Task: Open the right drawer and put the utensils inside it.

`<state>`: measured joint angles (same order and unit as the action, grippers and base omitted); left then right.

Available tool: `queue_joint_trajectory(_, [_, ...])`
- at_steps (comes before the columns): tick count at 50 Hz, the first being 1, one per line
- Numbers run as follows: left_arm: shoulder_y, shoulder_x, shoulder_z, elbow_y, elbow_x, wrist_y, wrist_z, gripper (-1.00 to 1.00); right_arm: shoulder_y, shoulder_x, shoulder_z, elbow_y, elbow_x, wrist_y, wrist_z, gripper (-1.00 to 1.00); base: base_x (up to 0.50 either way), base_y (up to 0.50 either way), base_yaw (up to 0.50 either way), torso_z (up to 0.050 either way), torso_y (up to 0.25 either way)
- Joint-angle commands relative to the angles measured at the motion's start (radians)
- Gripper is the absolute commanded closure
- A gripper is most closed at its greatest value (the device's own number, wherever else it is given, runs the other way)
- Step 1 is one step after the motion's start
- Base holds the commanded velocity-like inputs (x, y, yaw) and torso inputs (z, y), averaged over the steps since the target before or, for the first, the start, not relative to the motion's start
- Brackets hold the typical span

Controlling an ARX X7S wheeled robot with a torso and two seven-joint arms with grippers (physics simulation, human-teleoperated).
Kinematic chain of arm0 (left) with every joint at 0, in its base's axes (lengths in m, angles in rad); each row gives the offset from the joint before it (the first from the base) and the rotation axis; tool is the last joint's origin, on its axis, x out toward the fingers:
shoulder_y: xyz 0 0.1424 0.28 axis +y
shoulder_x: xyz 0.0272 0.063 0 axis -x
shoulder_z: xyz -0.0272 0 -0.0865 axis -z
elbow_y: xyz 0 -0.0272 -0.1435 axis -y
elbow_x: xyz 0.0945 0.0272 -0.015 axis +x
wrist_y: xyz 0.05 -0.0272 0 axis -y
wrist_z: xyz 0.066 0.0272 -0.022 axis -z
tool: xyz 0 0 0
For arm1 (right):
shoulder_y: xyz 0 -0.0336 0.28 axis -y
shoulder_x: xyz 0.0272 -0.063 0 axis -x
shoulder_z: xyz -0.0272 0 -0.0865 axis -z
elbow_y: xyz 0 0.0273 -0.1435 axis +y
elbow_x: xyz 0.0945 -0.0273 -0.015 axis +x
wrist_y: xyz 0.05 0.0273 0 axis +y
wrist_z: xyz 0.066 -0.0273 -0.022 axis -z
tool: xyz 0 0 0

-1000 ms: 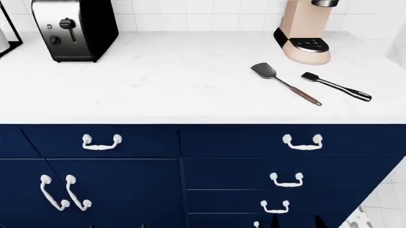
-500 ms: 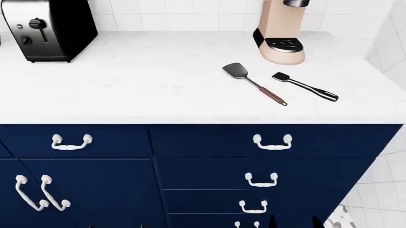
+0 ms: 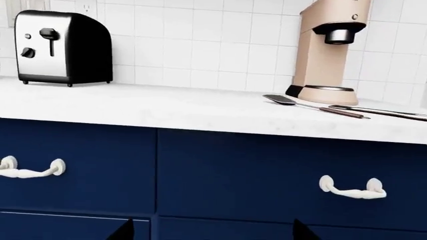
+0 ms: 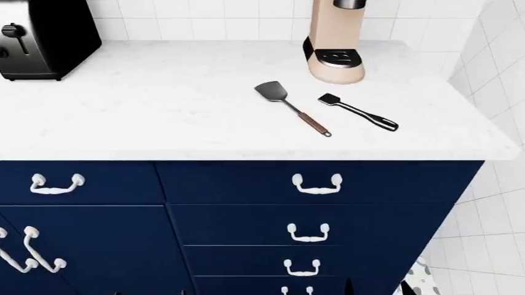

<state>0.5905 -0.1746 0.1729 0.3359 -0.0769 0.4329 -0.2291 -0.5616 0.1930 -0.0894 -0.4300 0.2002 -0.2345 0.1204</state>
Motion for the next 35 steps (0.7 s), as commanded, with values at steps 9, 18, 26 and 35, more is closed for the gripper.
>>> queue_joint_trajectory(9, [-0.01,-0.011,0.007,-0.003,-0.004,-0.014,-0.026,-1.0,0.009,0.0,-0.032,-0.002,-0.025,0.045,0.03,-1.0,0.0,0.0,0.0,0.0,0.0])
queue_joint_trajectory(18, [-0.01,-0.016,0.014,0.001,-0.003,-0.022,-0.035,-1.0,0.115,0.104,0.094,-0.039,1.027,0.509,-0.119,-1.0,0.0,0.0,0.0,0.0,0.0])
queue_joint_trajectory(26, [-0.016,-0.022,0.02,-0.003,-0.005,-0.024,-0.039,-1.0,0.164,0.135,0.114,0.1,1.438,0.63,-0.164,-1.0,0.0,0.0,0.0,0.0,0.0])
queue_joint_trajectory(35, [-0.019,-0.028,0.024,-0.007,-0.017,-0.022,-0.045,-1.0,0.21,0.109,0.122,0.158,1.612,0.64,-0.121,-1.0,0.0,0.0,0.0,0.0,0.0])
